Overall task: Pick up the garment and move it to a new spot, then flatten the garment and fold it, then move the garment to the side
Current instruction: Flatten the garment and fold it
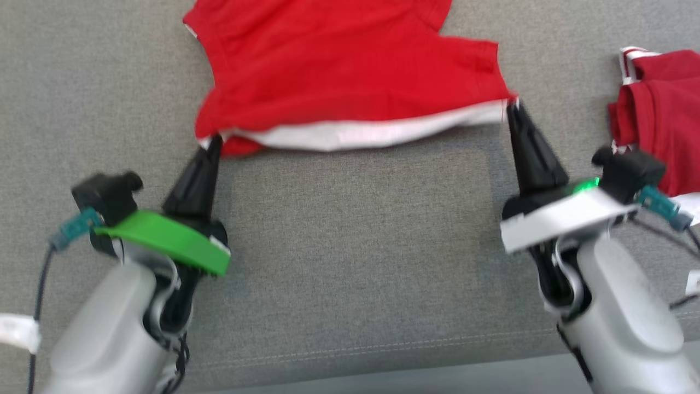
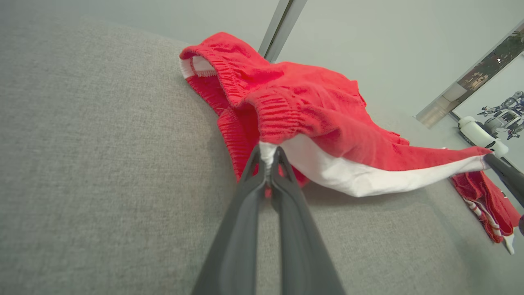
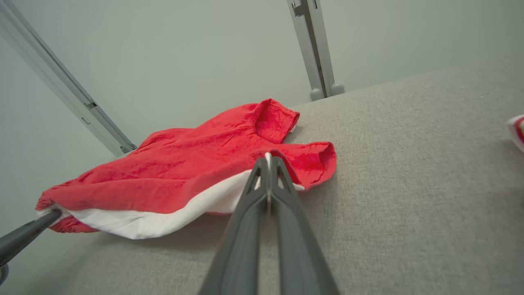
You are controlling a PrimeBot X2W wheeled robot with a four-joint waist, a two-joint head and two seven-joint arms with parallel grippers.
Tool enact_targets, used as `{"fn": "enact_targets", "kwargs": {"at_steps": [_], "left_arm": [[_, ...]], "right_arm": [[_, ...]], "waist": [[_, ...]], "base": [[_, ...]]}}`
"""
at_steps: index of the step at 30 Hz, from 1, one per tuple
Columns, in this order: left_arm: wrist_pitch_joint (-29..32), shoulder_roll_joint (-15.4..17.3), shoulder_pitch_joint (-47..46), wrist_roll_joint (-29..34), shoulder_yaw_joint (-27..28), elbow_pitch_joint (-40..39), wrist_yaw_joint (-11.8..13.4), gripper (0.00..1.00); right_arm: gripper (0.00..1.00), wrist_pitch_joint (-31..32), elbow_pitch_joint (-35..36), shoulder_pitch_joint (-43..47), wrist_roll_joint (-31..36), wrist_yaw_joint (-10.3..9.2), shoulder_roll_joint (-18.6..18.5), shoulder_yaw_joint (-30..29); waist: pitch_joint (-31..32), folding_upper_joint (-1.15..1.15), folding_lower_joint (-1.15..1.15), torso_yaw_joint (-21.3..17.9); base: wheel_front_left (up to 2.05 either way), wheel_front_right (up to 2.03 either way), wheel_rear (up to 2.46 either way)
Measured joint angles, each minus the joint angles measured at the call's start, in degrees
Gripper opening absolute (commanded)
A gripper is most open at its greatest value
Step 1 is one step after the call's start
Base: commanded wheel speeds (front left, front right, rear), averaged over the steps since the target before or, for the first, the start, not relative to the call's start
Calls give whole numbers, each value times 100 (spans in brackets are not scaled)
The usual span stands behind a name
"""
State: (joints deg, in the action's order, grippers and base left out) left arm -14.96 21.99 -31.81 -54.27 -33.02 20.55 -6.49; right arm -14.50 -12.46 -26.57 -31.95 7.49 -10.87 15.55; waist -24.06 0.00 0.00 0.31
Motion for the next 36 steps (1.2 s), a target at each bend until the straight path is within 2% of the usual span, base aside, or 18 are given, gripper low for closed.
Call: {"fn": "enact_targets", "kwargs": {"at_steps": [7, 16, 23, 36], "left_arm": [[35, 81, 1232, 36, -77, -456, 355, 0], [401, 307, 2207, -275, -160, -990, 810, 0], [761, 467, 2656, -387, -322, -1355, 969, 0], [1072, 636, 3004, -625, -368, -1648, 1161, 0]], "right_arm": [[0, 411, 419, 1513, 66, -1, 305, -246], [0, 1004, 899, 2675, 189, -1, 535, -581], [0, 1544, 1314, 3316, 341, -1, 601, -788], [0, 2007, 1882, 3935, 416, 0, 754, -1214]], "waist": [[473, 0, 0, -31], [1063, 0, 0, -52], [1428, 0, 0, -47], [1636, 0, 0, -91]], "base": [[0, 0, 0], [0, 0, 0], [0, 0, 0], [0, 0, 0]]}}
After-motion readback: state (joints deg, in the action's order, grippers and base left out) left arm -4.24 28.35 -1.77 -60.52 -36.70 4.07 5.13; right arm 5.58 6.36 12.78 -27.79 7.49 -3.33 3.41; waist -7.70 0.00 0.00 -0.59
